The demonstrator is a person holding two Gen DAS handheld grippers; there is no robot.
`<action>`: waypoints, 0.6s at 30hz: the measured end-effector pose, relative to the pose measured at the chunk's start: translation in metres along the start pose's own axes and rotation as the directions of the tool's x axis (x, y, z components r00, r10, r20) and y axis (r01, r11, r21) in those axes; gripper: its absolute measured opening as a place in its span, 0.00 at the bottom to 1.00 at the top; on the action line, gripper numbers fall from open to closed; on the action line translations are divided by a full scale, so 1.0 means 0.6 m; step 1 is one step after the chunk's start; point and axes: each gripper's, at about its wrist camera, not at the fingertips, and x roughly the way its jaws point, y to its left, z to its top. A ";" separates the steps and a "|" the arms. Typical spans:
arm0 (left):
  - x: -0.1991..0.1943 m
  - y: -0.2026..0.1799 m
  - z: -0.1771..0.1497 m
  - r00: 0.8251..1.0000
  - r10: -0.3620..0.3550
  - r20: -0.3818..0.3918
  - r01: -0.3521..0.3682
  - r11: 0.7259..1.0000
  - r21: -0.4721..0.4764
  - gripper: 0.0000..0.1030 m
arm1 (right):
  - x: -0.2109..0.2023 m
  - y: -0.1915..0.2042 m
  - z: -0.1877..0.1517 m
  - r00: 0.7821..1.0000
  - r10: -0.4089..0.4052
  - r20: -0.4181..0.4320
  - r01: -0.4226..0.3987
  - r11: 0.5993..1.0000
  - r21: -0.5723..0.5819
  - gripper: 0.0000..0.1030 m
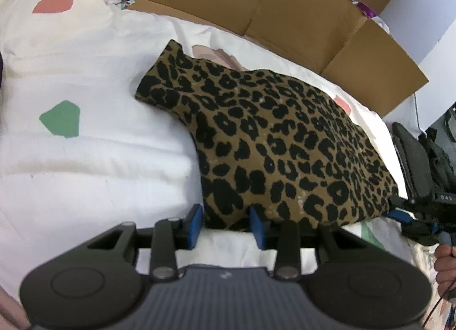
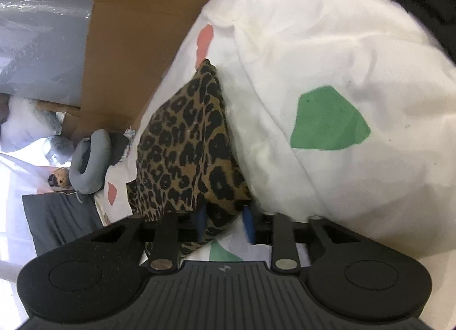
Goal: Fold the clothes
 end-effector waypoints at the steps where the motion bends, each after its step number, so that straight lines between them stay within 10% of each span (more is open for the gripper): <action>1: 0.000 0.000 -0.001 1.000 -0.004 0.000 0.004 1.000 -0.003 0.38 | -0.003 -0.001 0.001 1.000 0.014 0.004 -0.014 1.000 0.006 0.20; 18: 0.009 0.017 -0.009 0.996 -0.082 0.046 0.086 0.992 -0.093 0.43 | 0.038 -0.015 0.001 0.998 0.062 -0.007 -0.062 0.997 0.055 0.23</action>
